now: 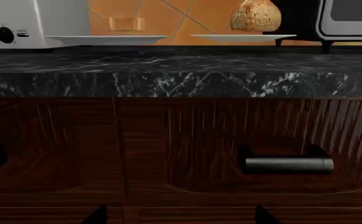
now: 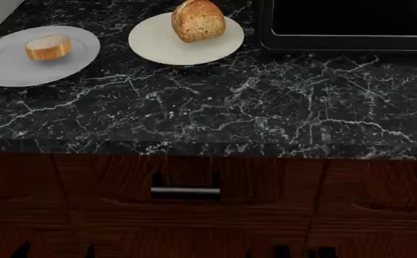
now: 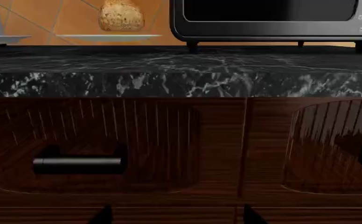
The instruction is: Place all breads on the cutting board.
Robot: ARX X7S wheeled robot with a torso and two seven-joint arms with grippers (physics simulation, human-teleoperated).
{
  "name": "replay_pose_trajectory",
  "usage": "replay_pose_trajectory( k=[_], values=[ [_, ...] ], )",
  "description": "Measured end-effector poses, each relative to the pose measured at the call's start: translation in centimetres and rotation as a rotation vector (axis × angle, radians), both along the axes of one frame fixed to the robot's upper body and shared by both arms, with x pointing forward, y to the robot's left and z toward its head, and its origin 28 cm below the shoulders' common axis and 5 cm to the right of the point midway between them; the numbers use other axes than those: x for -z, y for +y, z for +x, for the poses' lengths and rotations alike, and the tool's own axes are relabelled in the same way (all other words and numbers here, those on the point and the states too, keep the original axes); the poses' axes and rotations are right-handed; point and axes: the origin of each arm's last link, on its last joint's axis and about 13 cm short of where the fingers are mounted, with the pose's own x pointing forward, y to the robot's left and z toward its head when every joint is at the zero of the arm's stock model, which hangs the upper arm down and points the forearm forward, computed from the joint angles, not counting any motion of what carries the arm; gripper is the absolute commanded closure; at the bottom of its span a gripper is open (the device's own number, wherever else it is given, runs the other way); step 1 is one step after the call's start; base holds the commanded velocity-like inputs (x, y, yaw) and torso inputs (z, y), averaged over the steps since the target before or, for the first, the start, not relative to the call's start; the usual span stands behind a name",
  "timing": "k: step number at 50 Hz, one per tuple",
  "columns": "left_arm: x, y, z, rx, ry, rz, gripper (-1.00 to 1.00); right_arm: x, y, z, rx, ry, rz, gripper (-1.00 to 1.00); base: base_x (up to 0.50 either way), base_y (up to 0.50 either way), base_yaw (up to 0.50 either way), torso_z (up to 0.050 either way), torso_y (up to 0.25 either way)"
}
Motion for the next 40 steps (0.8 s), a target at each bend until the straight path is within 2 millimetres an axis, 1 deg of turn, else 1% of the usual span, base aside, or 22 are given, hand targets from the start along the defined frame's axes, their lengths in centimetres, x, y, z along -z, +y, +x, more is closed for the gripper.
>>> replay_pose_trajectory(
  k=[2,26,40],
  values=[
    [0.07,-0.06,-0.29,0.022,0.005,0.0,-1.0,-0.1,0.04,-0.28,0.01,-0.013,-0.009,-1.0,0.0,0.0,0.0,0.0,0.0],
    [0.04,0.1,-0.02,-0.003,0.002,-0.002,-1.0,-0.1,0.03,-0.02,0.001,-0.019,-0.003,-1.0,0.0,0.0,0.0,0.0,0.0],
    [-0.01,0.2,-0.14,-0.005,0.003,-0.006,-1.0,-0.12,0.15,0.11,-0.002,-0.01,-0.039,-1.0,0.0,0.48,0.0,0.0,0.0]
  ],
)
